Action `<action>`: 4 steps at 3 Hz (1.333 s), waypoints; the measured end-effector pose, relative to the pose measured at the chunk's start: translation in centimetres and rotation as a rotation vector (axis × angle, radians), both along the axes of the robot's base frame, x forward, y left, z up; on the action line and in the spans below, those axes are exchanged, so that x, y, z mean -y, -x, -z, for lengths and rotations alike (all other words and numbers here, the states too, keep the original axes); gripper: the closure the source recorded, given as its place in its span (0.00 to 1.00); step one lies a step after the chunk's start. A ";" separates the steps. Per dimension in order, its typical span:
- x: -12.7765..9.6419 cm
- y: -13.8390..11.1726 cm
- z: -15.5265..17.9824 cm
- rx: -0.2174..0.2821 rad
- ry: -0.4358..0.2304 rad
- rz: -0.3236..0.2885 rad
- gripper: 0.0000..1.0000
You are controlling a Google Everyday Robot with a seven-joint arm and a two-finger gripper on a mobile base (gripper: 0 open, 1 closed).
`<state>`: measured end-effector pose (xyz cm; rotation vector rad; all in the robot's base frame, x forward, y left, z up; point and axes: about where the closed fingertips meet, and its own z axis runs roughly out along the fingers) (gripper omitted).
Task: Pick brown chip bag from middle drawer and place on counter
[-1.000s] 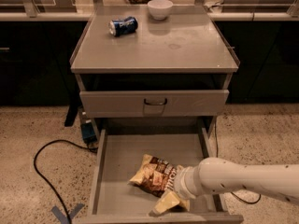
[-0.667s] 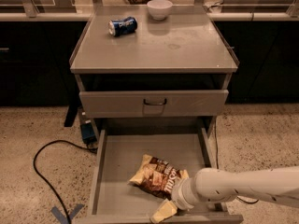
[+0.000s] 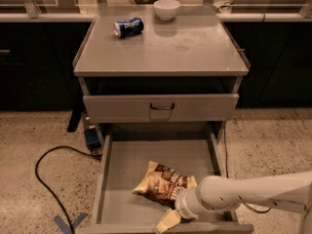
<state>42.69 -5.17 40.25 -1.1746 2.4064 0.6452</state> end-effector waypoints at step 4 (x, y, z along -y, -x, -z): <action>2.2 -6.9 -3.8 0.184 0.128 0.011 0.00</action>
Offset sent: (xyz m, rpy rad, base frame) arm 0.0635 -0.0070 0.0830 -0.1049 -0.2436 -0.0051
